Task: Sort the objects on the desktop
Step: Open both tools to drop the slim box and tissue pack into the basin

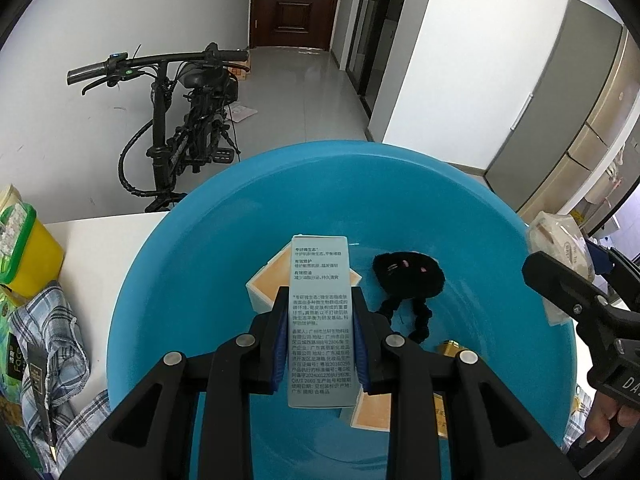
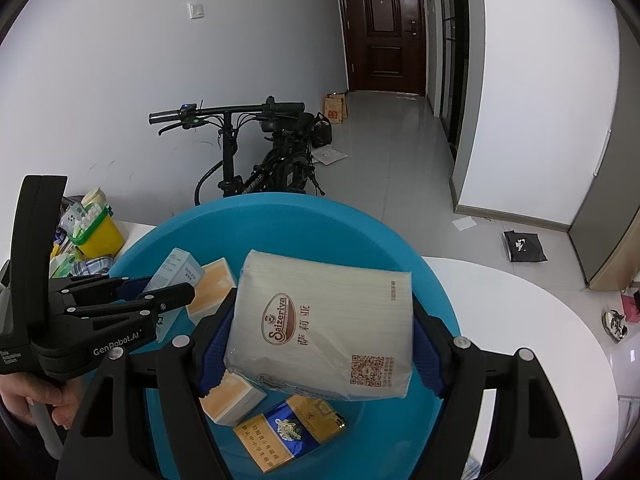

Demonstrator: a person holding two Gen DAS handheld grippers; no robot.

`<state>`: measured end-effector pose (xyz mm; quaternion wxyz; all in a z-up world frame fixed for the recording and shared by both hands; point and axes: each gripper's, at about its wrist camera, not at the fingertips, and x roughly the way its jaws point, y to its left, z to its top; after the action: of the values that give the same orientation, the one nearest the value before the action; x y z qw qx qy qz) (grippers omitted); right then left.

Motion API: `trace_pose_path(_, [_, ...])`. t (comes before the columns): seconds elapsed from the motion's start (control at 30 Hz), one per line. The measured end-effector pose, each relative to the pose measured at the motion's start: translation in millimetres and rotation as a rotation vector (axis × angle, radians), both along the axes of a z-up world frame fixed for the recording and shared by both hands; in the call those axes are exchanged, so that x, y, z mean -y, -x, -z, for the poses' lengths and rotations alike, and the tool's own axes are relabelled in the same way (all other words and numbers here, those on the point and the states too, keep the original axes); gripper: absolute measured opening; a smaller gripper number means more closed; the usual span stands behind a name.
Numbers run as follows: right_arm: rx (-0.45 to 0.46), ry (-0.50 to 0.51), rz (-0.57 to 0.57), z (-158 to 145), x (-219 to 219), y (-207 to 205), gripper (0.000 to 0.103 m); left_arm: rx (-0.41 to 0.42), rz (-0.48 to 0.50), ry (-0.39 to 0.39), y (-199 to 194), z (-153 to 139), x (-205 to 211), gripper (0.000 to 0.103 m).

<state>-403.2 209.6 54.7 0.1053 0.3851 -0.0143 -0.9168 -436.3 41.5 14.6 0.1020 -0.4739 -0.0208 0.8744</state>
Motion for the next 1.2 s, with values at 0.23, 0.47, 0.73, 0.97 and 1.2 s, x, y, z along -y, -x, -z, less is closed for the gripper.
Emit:
trace_pose_path(0.23, [0.001, -0.001, 0.0, 0.3, 0.7, 0.5, 0.074, -0.044, -0.011, 0.007, -0.7, -8.3, 1.0, 0.067])
trace_pose_path(0.47, [0.004, -0.005, -0.004, 0.9, 1.9, 0.4, 0.074, -0.048, -0.048, 0.021, 1.0, -13.2, 8.8, 0.068])
trace_pose_path(0.73, [0.009, -0.014, -0.017, 2.4, 8.1, 1.3, 0.074, -0.065, -0.05, 0.071, -2.8, -14.3, 3.1, 0.069])
trace_pose_path(0.97, [0.02, -0.014, -0.019, 4.6, 9.8, 2.9, 0.075, -0.07, -0.057, 0.07, -4.7, -15.7, 5.1, 0.071])
trace_pose_path(1.2, [0.023, -0.036, -0.016, 6.4, 13.8, 4.0, 0.084, -0.074, -0.054, 0.082, -5.9, -17.7, 3.6, 0.071])
